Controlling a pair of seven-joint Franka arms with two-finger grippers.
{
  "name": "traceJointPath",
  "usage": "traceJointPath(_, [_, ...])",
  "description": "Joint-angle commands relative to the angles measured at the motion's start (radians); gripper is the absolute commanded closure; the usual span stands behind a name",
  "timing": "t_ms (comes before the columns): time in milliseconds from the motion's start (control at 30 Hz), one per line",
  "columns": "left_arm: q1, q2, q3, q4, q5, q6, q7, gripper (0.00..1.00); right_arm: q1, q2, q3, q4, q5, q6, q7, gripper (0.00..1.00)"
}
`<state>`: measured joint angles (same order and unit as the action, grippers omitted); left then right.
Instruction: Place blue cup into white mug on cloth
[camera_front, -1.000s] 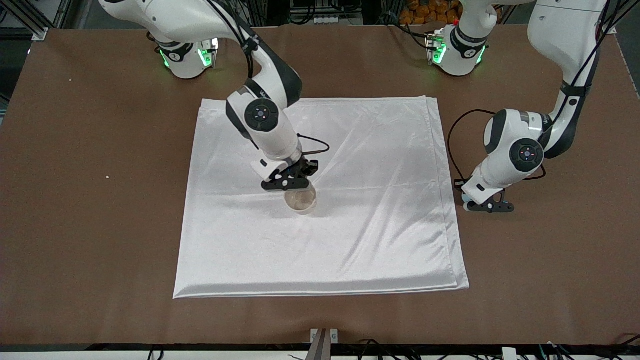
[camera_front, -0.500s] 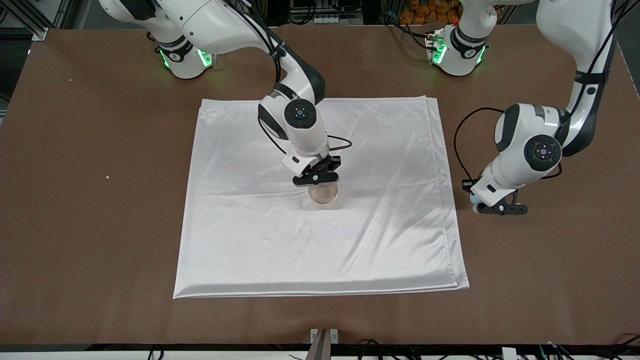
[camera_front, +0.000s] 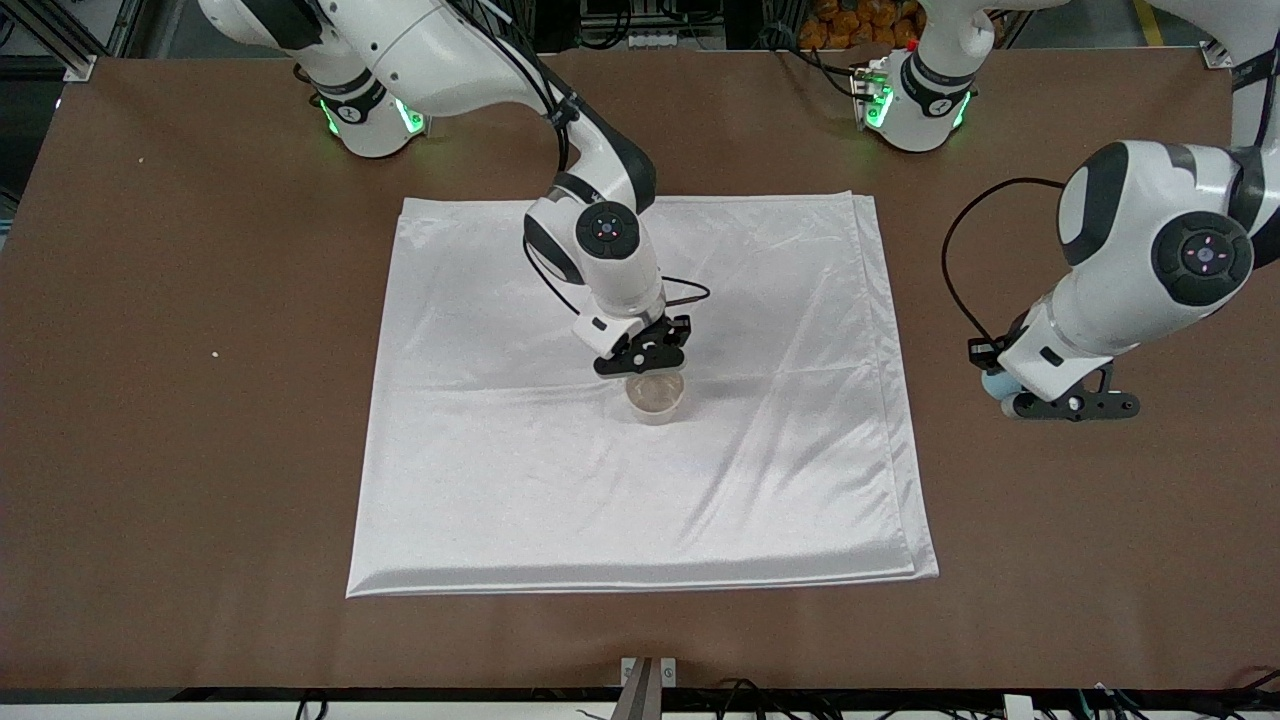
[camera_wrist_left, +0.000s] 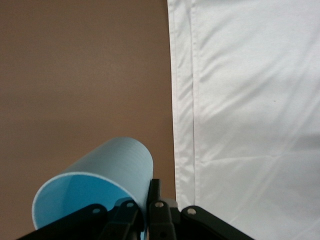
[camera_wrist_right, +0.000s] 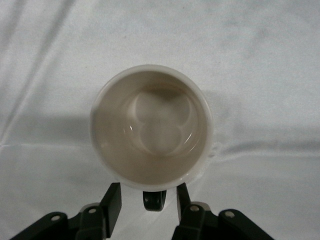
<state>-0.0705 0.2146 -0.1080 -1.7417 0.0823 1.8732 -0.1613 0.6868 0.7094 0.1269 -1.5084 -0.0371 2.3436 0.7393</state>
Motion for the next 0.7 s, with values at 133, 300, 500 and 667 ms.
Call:
traceJointPath(133, [-0.006, -0.115, -0.03, 0.031, -0.03, -0.1, -0.015, 1.0, -0.013, -0.073, -0.003, 0.017, -0.015, -0.098, 0.017, 0.0])
traceJointPath(300, [-0.006, -0.144, -0.068, 0.056, -0.029, -0.152, -0.02, 1.0, -0.047, -0.154, -0.001, 0.017, -0.013, -0.194, 0.011, 0.0])
traceJointPath(500, [-0.006, -0.146, -0.128, 0.083, -0.029, -0.175, -0.032, 1.0, -0.088, -0.252, -0.001, 0.017, -0.012, -0.288, -0.001, 0.0])
traceJointPath(667, [-0.008, -0.139, -0.188, 0.099, -0.029, -0.175, -0.03, 1.0, -0.147, -0.323, 0.0, 0.017, -0.006, -0.371, -0.073, 0.0])
